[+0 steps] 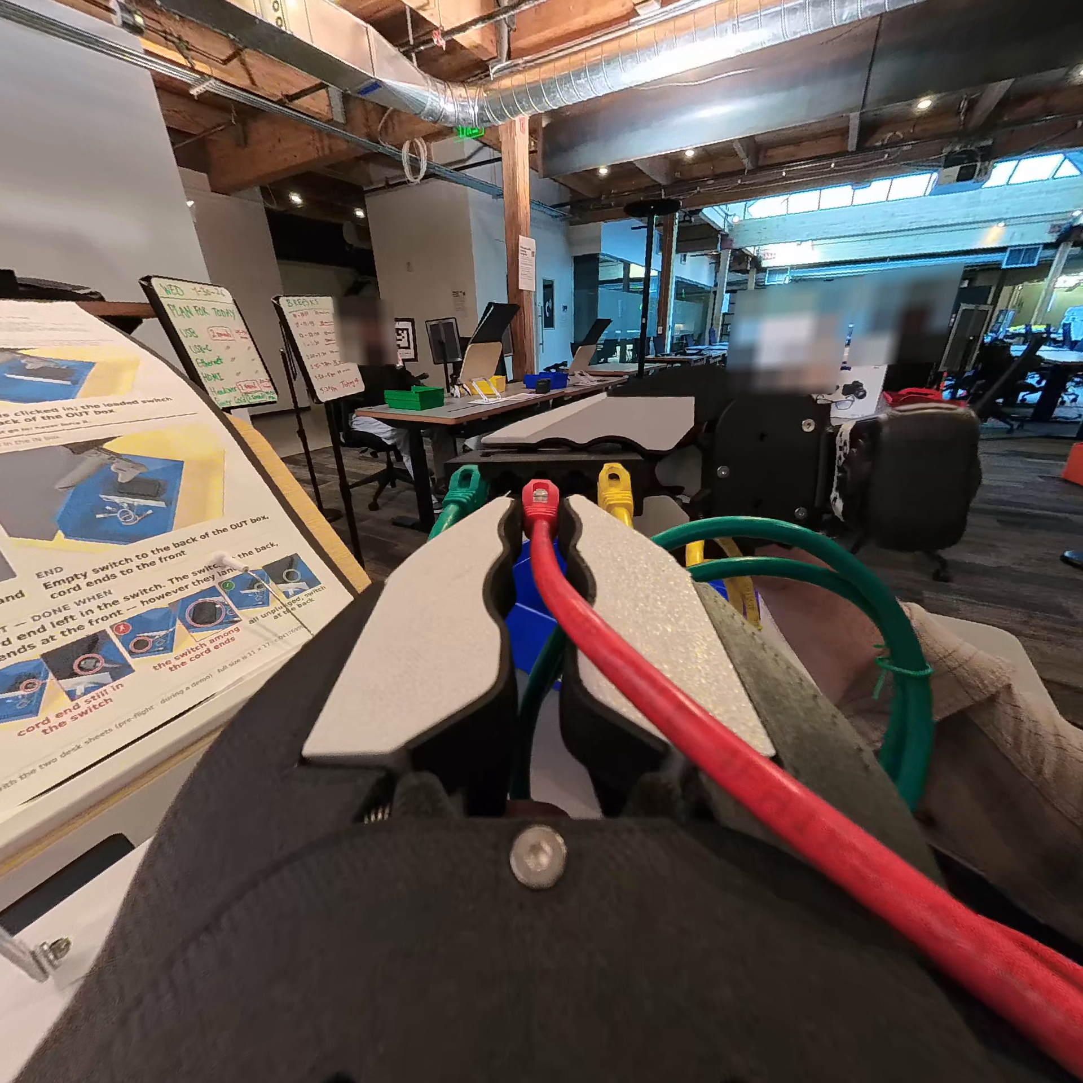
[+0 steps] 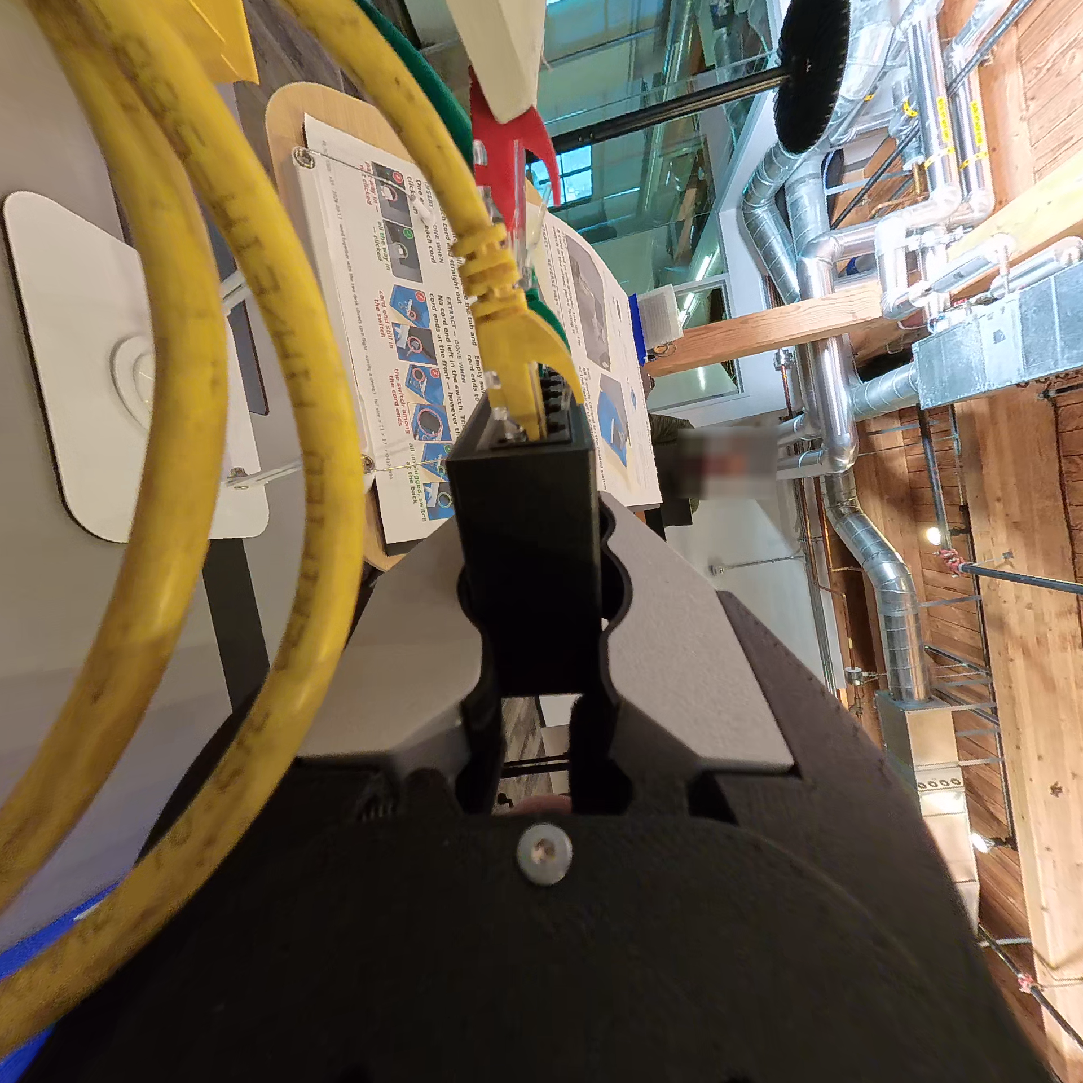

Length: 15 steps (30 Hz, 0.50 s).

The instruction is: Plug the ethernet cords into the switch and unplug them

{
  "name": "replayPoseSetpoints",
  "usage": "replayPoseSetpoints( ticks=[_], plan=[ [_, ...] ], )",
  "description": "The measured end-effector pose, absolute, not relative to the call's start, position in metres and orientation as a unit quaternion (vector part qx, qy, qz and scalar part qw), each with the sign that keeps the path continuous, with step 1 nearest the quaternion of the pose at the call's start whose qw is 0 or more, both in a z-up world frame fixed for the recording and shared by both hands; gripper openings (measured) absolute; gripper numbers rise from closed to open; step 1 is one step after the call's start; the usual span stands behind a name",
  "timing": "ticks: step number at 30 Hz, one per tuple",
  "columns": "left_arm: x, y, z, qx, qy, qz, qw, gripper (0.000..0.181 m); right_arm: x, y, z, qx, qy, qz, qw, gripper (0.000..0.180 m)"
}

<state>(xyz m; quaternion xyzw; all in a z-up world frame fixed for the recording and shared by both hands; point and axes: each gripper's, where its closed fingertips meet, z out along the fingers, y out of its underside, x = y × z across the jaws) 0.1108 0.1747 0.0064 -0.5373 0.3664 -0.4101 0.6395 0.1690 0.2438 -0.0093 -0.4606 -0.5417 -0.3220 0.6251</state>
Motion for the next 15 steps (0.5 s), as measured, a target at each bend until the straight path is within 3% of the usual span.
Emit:
replayPoseSetpoints(
  ticks=[1, 2, 3, 8, 9, 15],
  plan=[
    [0.111, 0.175, 0.006, -0.538, 0.365, -0.408, 0.641, 0.012, 0.169, 0.244, -0.009, -0.460, -0.541, -0.322, 0.626, 0.180],
    [0.110, 0.176, 0.006, -0.539, 0.365, -0.405, 0.642, 0.012, 0.169, 0.245, -0.010, -0.461, -0.542, -0.322, 0.625, 0.171],
    [0.110, 0.177, 0.005, -0.541, 0.365, -0.401, 0.643, 0.012, 0.170, 0.246, -0.012, -0.462, -0.544, -0.323, 0.622, 0.031],
    [0.113, 0.183, -0.002, -0.555, 0.364, -0.387, 0.640, 0.011, 0.171, 0.254, -0.024, -0.466, -0.551, -0.331, 0.608, 0.039],
    [0.114, 0.185, -0.005, -0.558, 0.364, -0.375, 0.644, 0.011, 0.171, 0.256, -0.027, -0.469, -0.554, -0.332, 0.603, 0.031],
    [0.116, 0.195, -0.015, -0.575, 0.357, -0.372, 0.635, 0.012, 0.171, 0.264, -0.039, -0.475, -0.559, -0.332, 0.593, 0.031]
  ],
)
